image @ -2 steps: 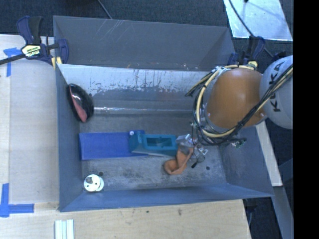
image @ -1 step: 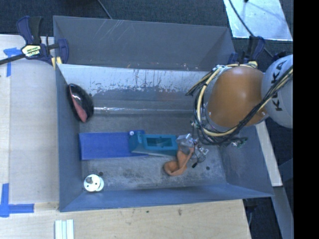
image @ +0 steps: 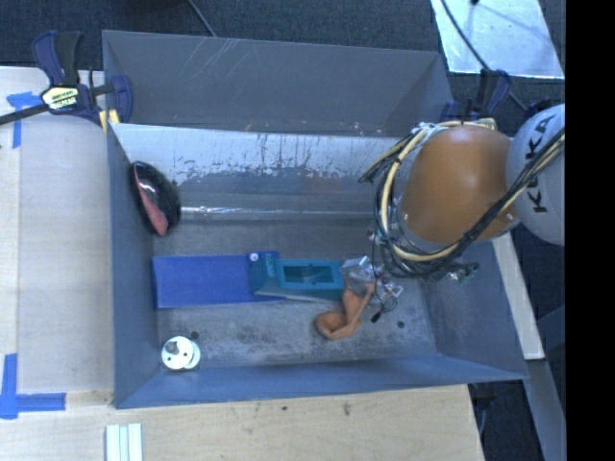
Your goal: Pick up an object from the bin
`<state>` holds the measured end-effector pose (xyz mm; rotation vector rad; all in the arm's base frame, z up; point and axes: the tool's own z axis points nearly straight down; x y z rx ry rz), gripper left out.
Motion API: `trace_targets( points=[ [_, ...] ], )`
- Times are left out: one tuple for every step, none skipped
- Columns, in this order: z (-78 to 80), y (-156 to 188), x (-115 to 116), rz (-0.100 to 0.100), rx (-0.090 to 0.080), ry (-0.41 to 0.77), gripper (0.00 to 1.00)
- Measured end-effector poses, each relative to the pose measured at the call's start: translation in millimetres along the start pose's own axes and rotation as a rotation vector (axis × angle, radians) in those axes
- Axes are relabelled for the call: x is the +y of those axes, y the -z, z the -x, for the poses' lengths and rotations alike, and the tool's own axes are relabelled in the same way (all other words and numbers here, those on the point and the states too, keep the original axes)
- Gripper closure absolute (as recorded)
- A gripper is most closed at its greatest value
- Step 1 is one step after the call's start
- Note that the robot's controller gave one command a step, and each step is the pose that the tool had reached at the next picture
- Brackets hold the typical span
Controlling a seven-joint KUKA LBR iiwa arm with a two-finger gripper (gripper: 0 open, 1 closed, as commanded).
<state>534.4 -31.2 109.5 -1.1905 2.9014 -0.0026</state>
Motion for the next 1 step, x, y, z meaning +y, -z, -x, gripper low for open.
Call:
trace_targets(
  points=[
    [0.1,3.3,-0.1,0.000,0.000,-0.001,1.00]
  ],
)
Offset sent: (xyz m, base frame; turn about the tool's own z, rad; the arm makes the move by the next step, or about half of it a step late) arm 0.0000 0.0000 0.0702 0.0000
